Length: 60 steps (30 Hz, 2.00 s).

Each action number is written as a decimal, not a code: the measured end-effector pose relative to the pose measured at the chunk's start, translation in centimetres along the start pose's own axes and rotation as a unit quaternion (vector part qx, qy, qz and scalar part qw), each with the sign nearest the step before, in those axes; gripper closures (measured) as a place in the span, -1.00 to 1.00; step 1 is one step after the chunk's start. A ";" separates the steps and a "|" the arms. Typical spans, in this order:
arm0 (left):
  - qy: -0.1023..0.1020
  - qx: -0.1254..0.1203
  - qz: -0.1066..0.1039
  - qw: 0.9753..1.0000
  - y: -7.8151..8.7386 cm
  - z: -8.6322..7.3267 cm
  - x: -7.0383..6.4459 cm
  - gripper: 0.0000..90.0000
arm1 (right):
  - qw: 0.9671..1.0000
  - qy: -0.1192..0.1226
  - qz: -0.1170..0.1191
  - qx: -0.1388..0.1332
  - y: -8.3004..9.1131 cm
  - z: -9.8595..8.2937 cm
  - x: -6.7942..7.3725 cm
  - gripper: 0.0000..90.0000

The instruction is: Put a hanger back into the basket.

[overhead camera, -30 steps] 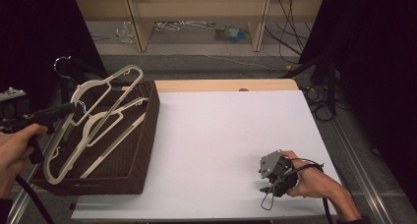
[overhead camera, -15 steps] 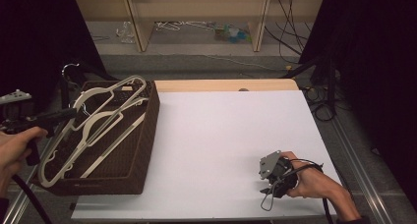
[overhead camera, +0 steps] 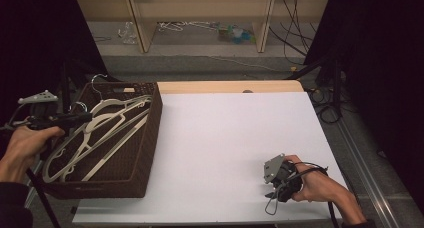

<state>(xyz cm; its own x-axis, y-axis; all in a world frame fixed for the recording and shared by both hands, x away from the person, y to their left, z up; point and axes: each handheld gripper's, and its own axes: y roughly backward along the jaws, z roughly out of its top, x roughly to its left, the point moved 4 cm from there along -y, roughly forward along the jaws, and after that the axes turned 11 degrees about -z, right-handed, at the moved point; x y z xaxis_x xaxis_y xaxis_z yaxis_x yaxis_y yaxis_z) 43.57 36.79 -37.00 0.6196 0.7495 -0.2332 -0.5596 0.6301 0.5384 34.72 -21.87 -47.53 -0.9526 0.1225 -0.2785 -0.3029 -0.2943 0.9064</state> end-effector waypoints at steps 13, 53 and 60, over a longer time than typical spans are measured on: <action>-0.045 0.040 0.066 0.996 -0.1 -2.2 2.3 0.84 | 1.000 -0.001 0.002 0.003 0.0 -0.1 0.0 -0.06; 0.111 0.080 0.119 0.983 -0.9 -5.4 3.5 0.83 | 1.000 -0.013 0.012 0.008 -0.3 -0.4 0.1 -0.09; 0.133 0.130 0.194 0.963 -2.8 -6.6 5.2 0.73 | 1.000 -0.006 0.011 0.006 -0.2 0.0 0.1 -0.09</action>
<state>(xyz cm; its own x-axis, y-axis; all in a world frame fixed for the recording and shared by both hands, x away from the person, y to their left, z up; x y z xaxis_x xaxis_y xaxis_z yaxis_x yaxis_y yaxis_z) 44.71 40.22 -45.08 0.2086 0.9658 -0.1538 -0.5427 0.2451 0.8034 34.70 -21.81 -47.77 -0.9587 0.1272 -0.2546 -0.2812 -0.2865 0.9159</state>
